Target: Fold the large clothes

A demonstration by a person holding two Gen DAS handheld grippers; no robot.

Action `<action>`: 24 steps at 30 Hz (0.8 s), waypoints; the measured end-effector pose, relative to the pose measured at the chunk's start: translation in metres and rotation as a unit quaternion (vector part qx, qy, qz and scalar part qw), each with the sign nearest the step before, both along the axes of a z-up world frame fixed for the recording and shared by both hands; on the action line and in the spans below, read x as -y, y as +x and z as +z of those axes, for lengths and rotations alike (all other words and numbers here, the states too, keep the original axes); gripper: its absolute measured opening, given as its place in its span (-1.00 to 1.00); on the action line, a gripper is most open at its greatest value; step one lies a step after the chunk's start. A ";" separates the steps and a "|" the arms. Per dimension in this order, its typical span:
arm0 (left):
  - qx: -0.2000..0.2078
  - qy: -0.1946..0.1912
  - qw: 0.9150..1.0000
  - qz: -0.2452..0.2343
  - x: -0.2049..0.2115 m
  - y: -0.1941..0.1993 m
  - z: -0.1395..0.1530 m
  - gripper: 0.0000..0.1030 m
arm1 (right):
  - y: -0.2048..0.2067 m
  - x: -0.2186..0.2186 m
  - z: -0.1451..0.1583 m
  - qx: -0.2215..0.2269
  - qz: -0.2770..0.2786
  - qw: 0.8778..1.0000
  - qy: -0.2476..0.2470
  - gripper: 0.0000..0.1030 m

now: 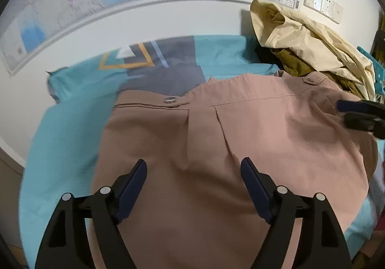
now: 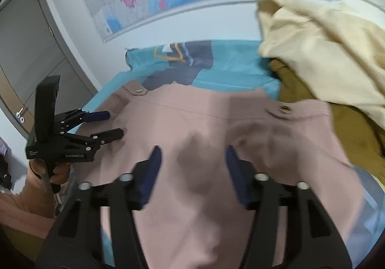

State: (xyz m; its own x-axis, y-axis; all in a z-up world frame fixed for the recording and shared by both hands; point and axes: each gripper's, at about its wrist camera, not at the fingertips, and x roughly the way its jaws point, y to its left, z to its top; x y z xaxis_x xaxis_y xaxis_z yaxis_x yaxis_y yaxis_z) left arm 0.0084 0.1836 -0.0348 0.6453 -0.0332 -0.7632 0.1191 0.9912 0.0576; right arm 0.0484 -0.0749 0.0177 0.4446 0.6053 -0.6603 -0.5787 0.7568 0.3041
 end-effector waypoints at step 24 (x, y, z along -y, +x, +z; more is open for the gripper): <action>-0.089 -0.280 0.955 0.039 -0.091 -0.129 -0.031 0.63 | -0.073 0.169 -0.053 -0.137 -0.163 0.967 0.143 0.69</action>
State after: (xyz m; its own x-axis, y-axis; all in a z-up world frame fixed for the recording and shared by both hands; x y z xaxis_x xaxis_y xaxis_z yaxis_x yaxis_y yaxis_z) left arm -0.1204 0.2744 -0.0662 0.5247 -0.4250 -0.7376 0.0015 0.8669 -0.4984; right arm -0.0248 -0.2435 -0.0350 0.4746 0.6372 -0.6072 -0.1910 0.7480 0.6356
